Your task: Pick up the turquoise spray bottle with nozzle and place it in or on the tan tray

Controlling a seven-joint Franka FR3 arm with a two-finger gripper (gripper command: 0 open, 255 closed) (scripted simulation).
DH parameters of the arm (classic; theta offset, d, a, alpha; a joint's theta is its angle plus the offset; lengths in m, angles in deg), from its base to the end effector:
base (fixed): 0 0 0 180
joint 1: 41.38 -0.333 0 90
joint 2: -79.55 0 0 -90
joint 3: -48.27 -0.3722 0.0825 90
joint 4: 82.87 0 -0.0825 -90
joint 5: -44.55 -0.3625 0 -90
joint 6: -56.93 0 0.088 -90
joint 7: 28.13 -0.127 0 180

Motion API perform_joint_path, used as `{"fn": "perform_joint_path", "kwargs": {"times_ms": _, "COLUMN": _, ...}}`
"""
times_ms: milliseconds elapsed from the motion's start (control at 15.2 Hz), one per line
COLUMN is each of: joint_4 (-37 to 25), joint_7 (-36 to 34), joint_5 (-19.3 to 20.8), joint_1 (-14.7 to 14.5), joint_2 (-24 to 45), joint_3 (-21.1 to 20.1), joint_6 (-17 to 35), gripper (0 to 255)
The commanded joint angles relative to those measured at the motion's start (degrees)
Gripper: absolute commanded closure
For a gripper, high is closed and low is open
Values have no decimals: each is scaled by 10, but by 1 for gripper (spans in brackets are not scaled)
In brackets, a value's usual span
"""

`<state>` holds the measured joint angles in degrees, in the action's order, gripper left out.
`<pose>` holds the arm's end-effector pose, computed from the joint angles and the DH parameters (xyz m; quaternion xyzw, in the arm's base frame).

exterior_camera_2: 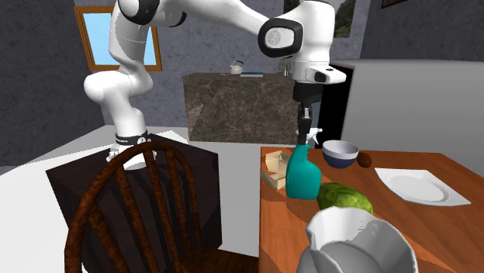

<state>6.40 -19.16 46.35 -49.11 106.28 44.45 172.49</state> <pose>0.6780 0.1285 0.4164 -0.9834 -0.1814 0.0033 0.0008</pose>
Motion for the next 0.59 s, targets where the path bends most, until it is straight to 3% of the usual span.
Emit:
{"fn": "perform_joint_path", "kwargs": {"times_ms": 0, "joint_4": -16, "joint_7": 1, "joint_5": 0, "joint_1": 0, "joint_2": -2, "joint_3": 0, "joint_6": -18, "gripper": 255}}
{"fn": "perform_joint_path", "kwargs": {"times_ms": 528, "joint_4": -56, "joint_7": 2, "joint_5": -2, "joint_1": 0, "joint_2": -16, "joint_3": -1, "joint_6": -72, "gripper": 255}}
